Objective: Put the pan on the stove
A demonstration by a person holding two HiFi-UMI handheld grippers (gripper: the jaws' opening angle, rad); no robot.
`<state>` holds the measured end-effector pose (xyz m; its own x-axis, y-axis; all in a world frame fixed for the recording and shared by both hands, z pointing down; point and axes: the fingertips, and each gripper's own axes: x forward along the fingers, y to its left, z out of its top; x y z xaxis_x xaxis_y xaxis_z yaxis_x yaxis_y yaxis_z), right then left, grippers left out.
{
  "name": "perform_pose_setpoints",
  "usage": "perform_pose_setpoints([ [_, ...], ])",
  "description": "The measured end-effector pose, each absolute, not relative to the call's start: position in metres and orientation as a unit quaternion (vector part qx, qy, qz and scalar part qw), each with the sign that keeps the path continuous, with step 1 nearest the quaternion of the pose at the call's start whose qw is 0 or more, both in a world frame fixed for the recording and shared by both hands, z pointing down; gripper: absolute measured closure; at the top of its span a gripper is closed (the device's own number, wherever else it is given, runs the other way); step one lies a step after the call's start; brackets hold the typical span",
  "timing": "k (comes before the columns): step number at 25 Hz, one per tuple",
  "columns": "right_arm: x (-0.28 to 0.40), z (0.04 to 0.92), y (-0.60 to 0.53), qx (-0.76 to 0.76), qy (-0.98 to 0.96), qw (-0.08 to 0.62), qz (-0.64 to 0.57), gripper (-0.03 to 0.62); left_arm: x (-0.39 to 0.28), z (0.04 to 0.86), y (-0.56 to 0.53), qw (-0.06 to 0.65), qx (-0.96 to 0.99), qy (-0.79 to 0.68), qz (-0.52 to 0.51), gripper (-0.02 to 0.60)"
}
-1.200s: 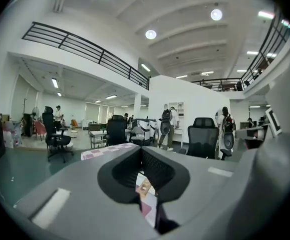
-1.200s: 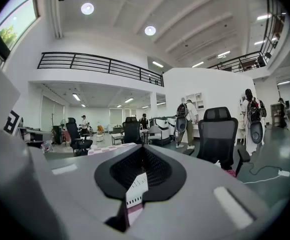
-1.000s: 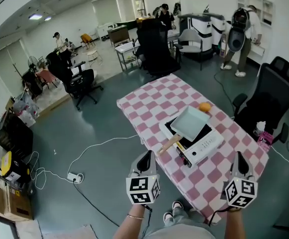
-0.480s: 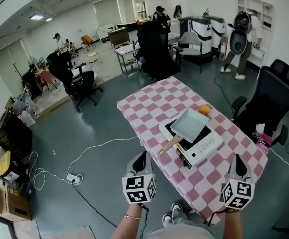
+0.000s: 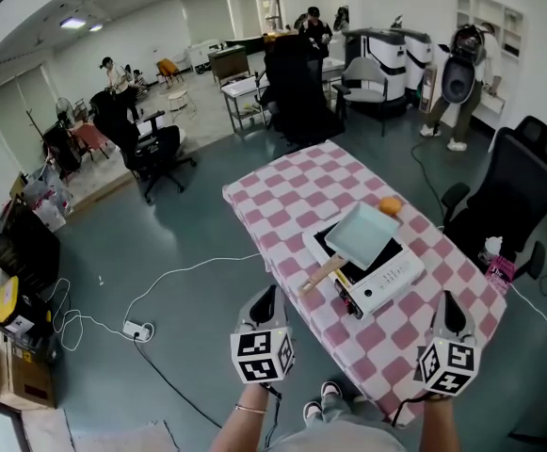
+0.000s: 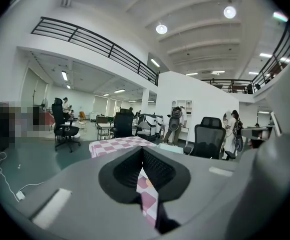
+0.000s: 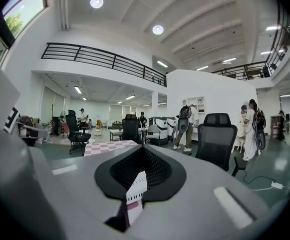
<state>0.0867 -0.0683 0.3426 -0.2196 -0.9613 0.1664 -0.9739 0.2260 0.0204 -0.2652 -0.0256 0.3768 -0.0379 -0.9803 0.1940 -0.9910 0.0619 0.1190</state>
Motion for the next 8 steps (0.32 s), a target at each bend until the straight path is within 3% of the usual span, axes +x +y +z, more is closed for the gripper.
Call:
perform_pose_setpoints([
  [8, 0.0863, 0.3440, -0.0758, 0.616, -0.783, 0.071, 0.043, 0.586, -0.2665, 0.3789, -0.0328, 0.114, 0.681, -0.723, 0.020, 0.584],
])
